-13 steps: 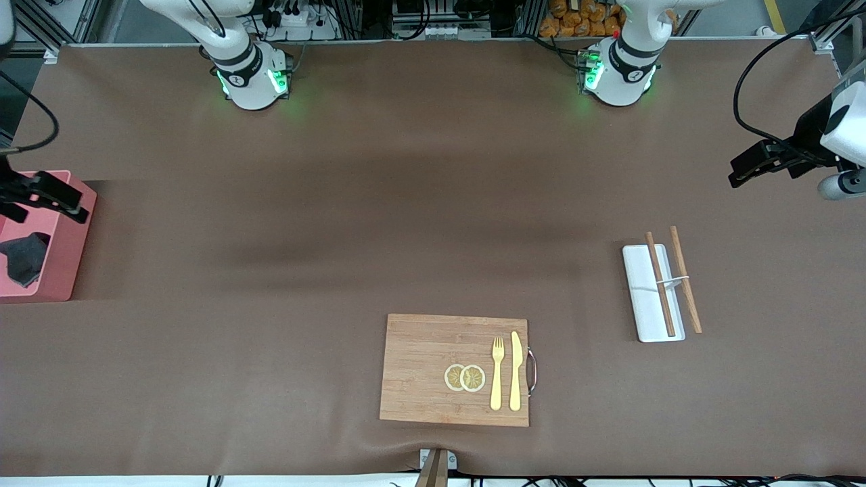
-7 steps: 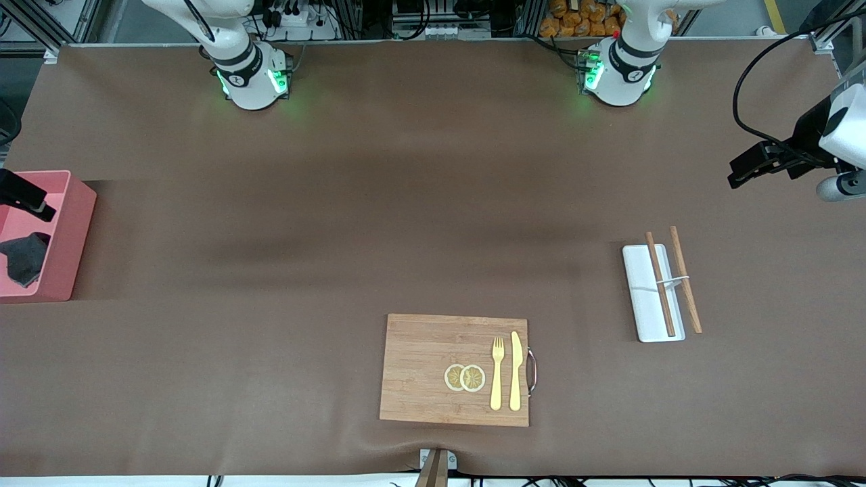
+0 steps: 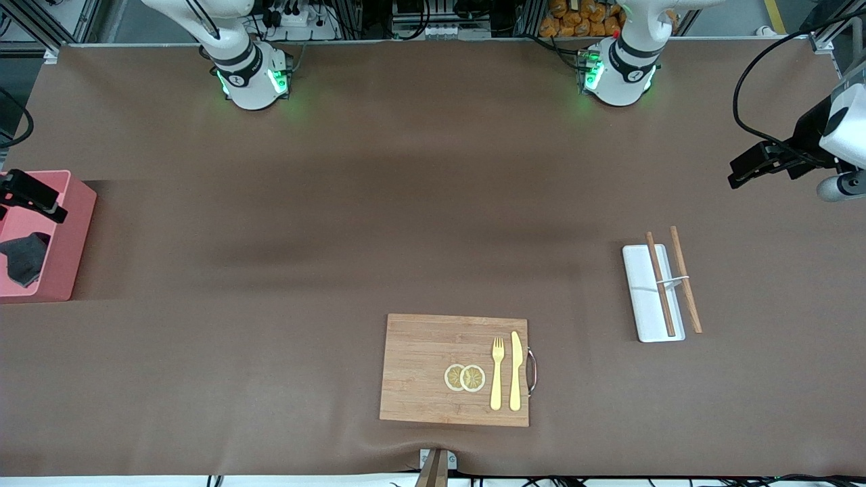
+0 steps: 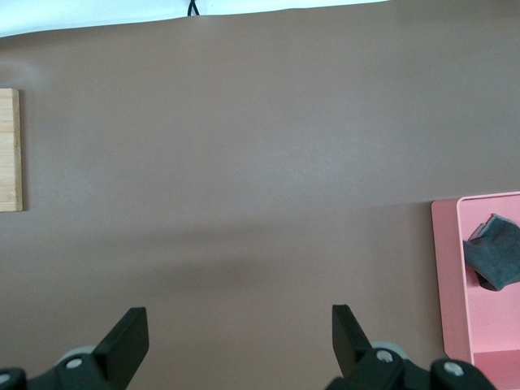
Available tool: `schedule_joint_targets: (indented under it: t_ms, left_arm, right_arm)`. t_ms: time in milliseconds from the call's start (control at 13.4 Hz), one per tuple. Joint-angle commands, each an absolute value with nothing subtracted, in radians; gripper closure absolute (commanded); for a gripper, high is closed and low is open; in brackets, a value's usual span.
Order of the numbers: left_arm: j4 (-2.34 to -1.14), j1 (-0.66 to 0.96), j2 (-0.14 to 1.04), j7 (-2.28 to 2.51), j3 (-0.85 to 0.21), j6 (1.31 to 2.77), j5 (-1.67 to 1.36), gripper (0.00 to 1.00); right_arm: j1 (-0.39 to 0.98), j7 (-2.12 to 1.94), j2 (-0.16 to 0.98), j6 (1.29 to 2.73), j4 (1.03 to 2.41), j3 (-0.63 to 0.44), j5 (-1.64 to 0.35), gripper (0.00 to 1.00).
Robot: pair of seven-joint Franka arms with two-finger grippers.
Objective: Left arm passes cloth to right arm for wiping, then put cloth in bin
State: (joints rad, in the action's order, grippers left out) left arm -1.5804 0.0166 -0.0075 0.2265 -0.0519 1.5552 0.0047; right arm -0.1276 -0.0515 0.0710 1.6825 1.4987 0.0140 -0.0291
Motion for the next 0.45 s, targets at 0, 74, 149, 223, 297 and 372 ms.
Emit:
schedule_joint_targets:
  t_ms: [0,74,149,223,297,372]
  left_arm:
    - [-1.568,0.012,-0.009,0.213,-0.051,1.559,0.018,0.0]
    - [-1.565,0.012,-0.008,0.215,-0.051,1.559,0.017,0.0]
    - [-1.562,0.012,-0.009,0.218,-0.051,1.559,0.018,0.0]
    - [-1.56,0.012,-0.009,0.218,-0.051,1.557,0.018,0.0]
    - [-1.559,0.012,-0.009,0.218,-0.051,1.555,0.018,0.0]
    - [-1.557,0.012,-0.009,0.218,-0.051,1.555,0.023,0.0]
  right_arm:
    - [-0.14,-0.054,0.077,1.703,1.488,0.014,-0.057,0.0]
    - [-0.134,-0.054,0.077,1.703,1.488,0.014,-0.055,0.0]
    - [-0.127,-0.054,0.075,1.697,1.489,0.018,-0.052,0.0]
    - [-0.112,-0.051,0.074,1.695,1.494,0.018,-0.045,0.0]
    - [-0.1,-0.049,0.075,1.695,1.496,0.018,-0.041,0.0]
    - [-0.098,-0.046,0.078,1.698,1.497,0.018,-0.041,0.0]
